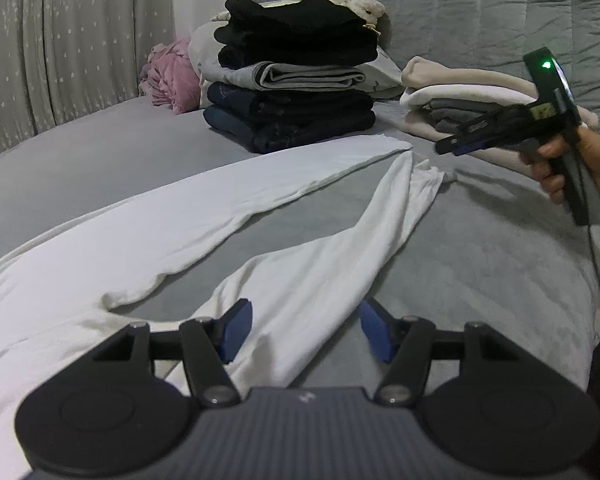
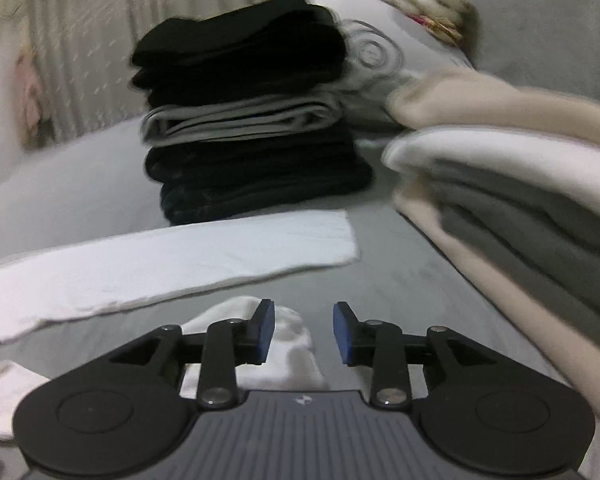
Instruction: Fold clothes
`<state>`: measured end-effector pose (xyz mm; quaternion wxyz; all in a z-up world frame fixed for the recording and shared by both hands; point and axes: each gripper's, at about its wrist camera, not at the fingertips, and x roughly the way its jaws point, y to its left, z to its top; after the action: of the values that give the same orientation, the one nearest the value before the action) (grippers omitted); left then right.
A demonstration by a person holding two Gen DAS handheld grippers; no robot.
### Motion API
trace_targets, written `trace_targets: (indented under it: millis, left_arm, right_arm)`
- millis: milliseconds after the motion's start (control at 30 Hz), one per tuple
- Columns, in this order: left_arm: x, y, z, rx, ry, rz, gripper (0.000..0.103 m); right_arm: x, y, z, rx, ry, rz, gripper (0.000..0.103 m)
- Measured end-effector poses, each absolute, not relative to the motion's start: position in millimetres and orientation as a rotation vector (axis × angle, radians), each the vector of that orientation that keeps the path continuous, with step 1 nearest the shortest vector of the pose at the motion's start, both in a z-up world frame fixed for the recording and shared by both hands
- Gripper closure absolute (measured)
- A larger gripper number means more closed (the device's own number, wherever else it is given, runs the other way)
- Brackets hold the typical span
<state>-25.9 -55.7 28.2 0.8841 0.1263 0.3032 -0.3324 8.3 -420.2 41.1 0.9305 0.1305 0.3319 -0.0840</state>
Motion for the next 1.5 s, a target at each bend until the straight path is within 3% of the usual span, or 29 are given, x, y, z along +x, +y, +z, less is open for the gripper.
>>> trace_targets:
  millis: [367,500,567,600,633,700,1033,1267,1500]
  left_arm:
    - [-49.1,-21.6,24.7,0.329,0.631,-0.656,0.052]
    - [-52.7,-13.1,22.7,0.344,0.635,-0.645,0.055]
    - [-52.2,-11.8,17.9,0.355,0.647,-0.640,0.069]
    - [-50.6,-11.8,16.4,0.357,0.651,-0.635,0.082]
    - [-48.7,-10.2,18.2,0.346,0.653,-0.631,0.093]
    - [-44.9,-6.8,21.9,0.324,0.658,-0.622,0.101]
    - [-48.5,17.3,50.5,0.175,0.661,-0.677,0.101]
    - [-60.2,4.9,59.3,0.244,0.716,-0.738,0.101]
    - [-58.0,-4.8,40.7,0.322,0.851,-0.780,0.100]
  right_arm:
    - [-2.3,-442.0,21.0,0.572,0.771,-0.087,0.072]
    - [7.5,-431.5,16.6,0.618,0.785,-0.071,0.082]
    - [13.7,-423.4,13.9,0.622,0.795,-0.077,0.092]
    - [15.9,-419.4,13.1,0.611,0.797,-0.095,0.100]
    - [18.0,-415.4,12.2,0.601,0.799,-0.114,0.101]
    - [14.7,-413.7,17.1,0.598,0.781,-0.136,0.101]
    - [-47.0,-442.6,68.4,0.603,0.641,-0.200,0.101]
    - [-82.3,-441.4,84.5,0.448,0.744,-0.208,0.101]
    - [-99.4,-433.3,55.2,0.255,0.943,-0.163,0.101]
